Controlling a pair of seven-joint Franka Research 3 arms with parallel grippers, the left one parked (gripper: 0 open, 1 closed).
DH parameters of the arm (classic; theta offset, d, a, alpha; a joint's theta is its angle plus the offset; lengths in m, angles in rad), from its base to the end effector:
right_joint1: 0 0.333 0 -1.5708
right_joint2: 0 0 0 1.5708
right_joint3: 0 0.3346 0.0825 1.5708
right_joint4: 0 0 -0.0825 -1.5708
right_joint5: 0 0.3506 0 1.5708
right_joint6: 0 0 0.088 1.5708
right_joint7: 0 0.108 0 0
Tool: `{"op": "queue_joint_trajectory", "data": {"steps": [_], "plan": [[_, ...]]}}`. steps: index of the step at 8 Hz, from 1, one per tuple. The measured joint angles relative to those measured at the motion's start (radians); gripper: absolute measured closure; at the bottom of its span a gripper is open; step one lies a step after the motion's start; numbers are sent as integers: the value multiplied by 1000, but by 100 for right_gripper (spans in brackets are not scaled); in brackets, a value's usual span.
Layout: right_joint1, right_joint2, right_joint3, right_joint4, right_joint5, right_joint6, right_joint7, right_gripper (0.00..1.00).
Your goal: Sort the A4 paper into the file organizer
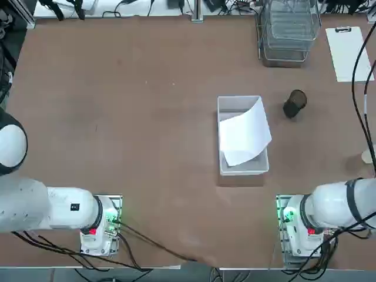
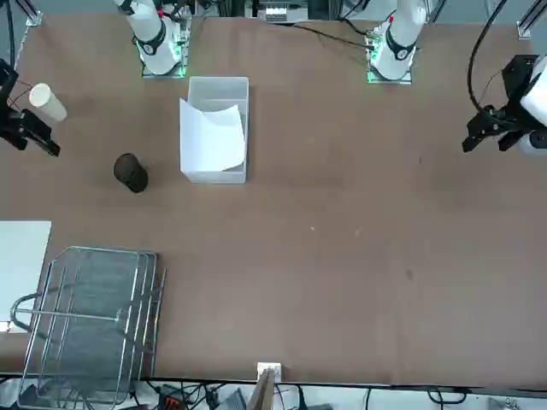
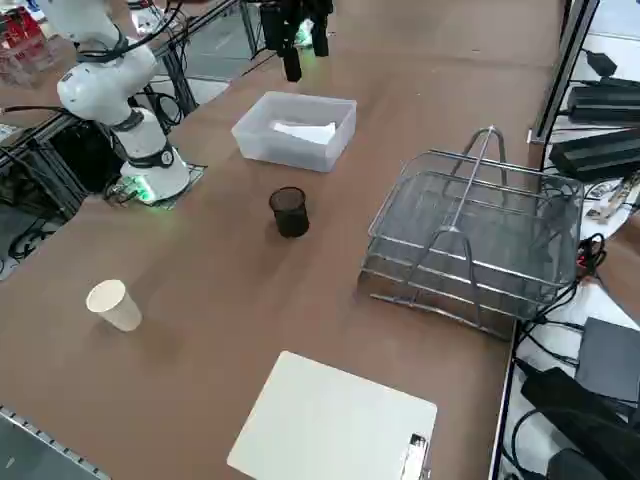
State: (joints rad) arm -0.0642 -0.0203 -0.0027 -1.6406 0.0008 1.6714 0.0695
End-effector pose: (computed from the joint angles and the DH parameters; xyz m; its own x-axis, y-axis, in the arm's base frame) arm 0.5222 -0.0349 0.6309 0.9894 -0.1360 0.0509 -0.1359 -0.9907 -0.0044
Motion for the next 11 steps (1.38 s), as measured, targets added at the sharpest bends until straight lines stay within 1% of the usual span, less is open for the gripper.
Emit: {"op": "queue_joint_trajectory", "data": {"steps": [2,4,6,7,9,11], "plan": [[12,1,1,8,0,-18,0,0],[21,5,2,25,40,-38,8,0],[29,24,2,7,73,-93,32,0],[54,39,3,-29,79,-104,58,0],[140,56,7,-144,81,-109,140,0],[210,59,9,-259,108,-106,173,0]]}}
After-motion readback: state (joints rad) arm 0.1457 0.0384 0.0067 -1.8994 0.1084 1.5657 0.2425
